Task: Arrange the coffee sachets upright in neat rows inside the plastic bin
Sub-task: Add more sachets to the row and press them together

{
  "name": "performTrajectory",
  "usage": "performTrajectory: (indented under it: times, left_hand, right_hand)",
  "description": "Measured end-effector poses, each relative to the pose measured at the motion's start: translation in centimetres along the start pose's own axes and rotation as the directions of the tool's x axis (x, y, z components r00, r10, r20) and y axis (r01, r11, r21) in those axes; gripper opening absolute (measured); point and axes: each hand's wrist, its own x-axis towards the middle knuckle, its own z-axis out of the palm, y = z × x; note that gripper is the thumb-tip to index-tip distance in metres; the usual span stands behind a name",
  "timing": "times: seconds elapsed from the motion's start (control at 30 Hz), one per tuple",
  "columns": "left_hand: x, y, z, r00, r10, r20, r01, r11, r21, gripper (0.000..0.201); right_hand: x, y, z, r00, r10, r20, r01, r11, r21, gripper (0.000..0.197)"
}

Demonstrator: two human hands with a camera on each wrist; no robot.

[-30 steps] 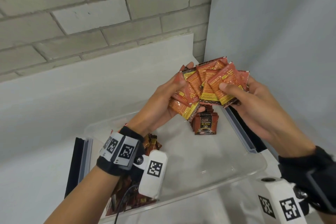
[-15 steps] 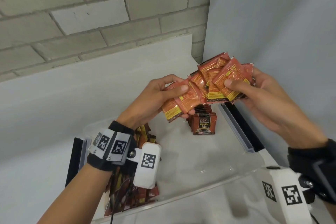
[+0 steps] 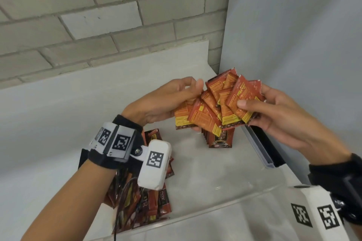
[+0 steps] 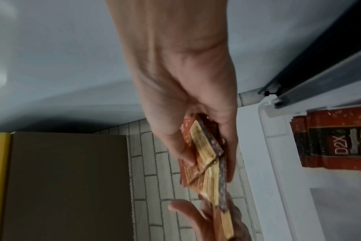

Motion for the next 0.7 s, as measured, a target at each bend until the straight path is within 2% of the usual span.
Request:
performTrajectory:
  times: [0.07,0.17,0.23,0.43,0.6,0.7]
  left_hand:
    - [0.0,0.3,0.2,0.998,0.01,-0.054,-0.01,1.0,0.012,0.066]
    - [-0.5,0.0,0.1,0.997,0.072,-0.026,-0.073,0.997,-0.029,0.053]
    - [-0.9,-0.6,0.0,0.995,0.099,0.002,-0.099,0.995,0.004,0.061]
    - [-0.9,-1.2,0.2,0.99,0.135,0.032,-0.137,0.987,0.085,0.078]
    - [-0.7,-1.6,0.3,0.989,0.148,-0.027,-0.148,0.989,0.003,0.063]
    - [-0.4,-2.0,0.4,0.986,0.15,-0.069,-0.151,0.988,-0.019,0.067]
  right_hand:
    - [0.0,0.1,0.3,0.996,-0.008,-0.084,0.012,0.999,0.046,0.069]
    - [-0.1,0.2,0.7,0.984,-0.013,-0.179,0.036,0.991,0.126,0.057]
    - [-0.2,0.4,0.9,0.977,0.0,-0.213,0.034,0.987,0.155,0.051]
    - [-0.5,0.9,1.9,0.982,0.019,-0.187,0.012,0.986,0.166,0.05]
    - [-0.8,0.9,2.5,0.994,0.037,-0.101,-0.027,0.994,0.104,0.056]
    - [-0.9,0.9,2.8,0.998,0.045,-0.031,-0.043,0.997,0.068,0.059]
